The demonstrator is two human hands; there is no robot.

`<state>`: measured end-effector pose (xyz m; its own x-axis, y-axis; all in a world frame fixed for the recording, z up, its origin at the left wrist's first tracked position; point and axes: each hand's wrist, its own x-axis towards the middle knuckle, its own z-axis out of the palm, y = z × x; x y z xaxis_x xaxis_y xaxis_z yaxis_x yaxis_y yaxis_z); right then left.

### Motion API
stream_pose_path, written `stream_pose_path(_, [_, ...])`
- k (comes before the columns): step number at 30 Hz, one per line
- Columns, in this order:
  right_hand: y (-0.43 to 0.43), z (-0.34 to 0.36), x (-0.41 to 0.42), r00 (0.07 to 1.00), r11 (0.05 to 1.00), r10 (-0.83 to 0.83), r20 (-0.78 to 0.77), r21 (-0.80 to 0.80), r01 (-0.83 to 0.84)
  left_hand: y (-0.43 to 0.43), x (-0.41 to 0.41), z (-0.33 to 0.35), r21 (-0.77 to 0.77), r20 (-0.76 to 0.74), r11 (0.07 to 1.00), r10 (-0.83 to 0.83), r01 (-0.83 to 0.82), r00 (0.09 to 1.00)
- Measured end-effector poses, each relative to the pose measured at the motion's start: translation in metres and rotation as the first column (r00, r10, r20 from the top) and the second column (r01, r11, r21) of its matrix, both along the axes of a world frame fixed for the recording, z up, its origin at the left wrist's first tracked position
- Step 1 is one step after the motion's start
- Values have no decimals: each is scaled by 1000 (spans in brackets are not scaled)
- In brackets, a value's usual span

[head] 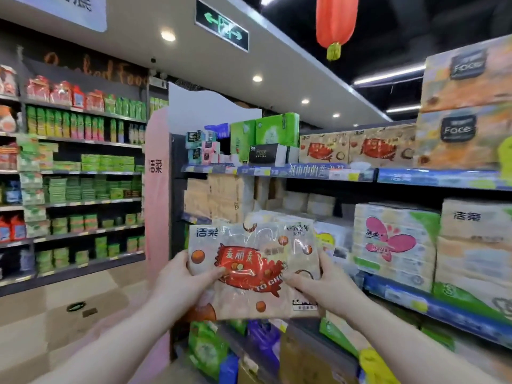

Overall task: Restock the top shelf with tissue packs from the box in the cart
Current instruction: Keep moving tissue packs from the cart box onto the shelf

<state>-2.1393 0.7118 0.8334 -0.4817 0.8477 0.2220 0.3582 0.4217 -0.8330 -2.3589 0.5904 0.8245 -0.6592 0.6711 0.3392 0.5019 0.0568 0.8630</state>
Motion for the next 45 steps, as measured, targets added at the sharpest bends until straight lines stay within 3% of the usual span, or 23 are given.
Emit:
stream_pose_path(5, [52, 36, -34, 989, 989, -129, -75, 57, 134, 80, -49, 50, 35, -141, 992, -118, 124, 983])
stream_pose_path(13, [120, 88, -38, 957, 945, -268, -115, 160, 284, 199, -66, 85, 206, -102, 909, -348, 362, 932])
stream_pose_path(24, [255, 191, -40, 917, 792, -387, -100, 472, 386, 360, -67, 176, 434, -277, 799, -323, 417, 905])
stream_pose_path(31, [335, 243, -36, 895, 717, -398, -200, 541, 440, 452, -62, 225, 548, -311, 685, -366, 480, 877])
stream_pose_path(40, [391, 258, -42, 841, 673, -484, -241, 511, 534, 539, -73, 242, 431, -427, 679, -427, 595, 797])
stream_pose_path(45, [419, 239, -48, 758, 637, -625, -184, 442, 632, 578, -98, 208, 162, -594, 871, -289, 464, 750])
